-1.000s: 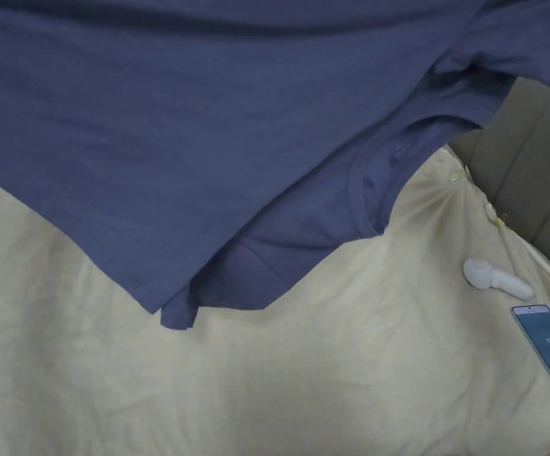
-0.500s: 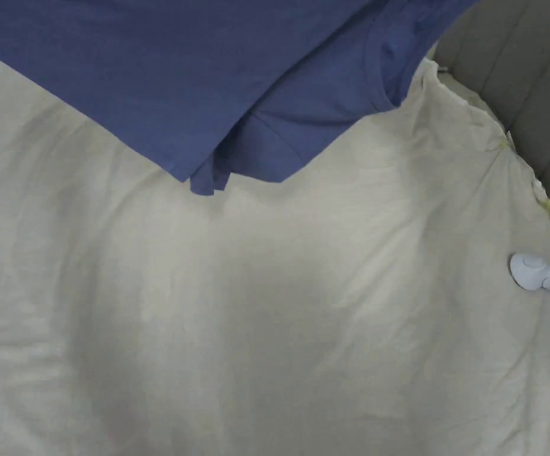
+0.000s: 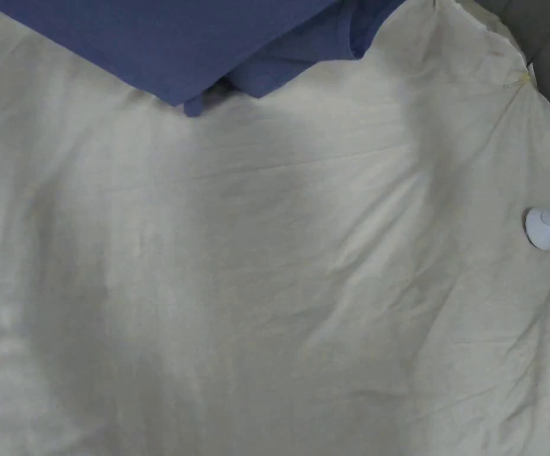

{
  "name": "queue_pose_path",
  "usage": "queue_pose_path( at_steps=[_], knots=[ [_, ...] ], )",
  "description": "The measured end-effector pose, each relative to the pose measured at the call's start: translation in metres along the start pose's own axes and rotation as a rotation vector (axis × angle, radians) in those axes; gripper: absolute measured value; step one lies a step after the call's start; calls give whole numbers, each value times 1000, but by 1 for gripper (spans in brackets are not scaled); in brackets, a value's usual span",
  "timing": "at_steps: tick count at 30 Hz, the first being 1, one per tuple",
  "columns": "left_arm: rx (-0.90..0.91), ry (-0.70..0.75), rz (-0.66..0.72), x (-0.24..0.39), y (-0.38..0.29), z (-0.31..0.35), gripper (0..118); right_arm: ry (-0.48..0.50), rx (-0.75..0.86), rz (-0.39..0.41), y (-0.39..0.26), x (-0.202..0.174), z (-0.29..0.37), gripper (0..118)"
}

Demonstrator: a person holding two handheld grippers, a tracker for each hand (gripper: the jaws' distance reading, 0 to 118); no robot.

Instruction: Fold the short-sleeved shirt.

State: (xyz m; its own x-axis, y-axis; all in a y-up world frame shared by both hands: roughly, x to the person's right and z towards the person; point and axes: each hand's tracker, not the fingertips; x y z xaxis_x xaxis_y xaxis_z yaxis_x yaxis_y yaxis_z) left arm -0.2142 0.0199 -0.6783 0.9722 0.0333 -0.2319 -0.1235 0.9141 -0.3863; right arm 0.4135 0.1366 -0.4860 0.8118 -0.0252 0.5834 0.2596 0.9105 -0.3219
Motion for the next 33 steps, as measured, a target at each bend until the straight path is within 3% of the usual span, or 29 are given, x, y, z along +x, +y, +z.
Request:
queue_pose_path(
  at_steps=[2, 4, 10, 14, 20, 33],
  knots=[
    [-50, 6, -1, -6, -27, -1, 0, 11, -61, -5, -7, 4, 4, 6],
    [-101, -2, -15, -15, -55, 2, 0, 2, -111, 2, -83, 17, -26, 6],
    [-246, 18, -37, -58, -144, 26, 0, 9, -254, 37, -180, 60, -22, 6],
    [-342, 33, -26, -82, -208, 72, 0, 29, -357, -29, -252, 90, 4, 6],
    [-427, 34, 56, -119, -280, 136, 0, 37, -465, -40, -345, 142, 37, 6],
    [-518, 61, -41, -193, -356, 190, 0, 57, -580, -12, -458, 199, 122, 6]
  ],
)
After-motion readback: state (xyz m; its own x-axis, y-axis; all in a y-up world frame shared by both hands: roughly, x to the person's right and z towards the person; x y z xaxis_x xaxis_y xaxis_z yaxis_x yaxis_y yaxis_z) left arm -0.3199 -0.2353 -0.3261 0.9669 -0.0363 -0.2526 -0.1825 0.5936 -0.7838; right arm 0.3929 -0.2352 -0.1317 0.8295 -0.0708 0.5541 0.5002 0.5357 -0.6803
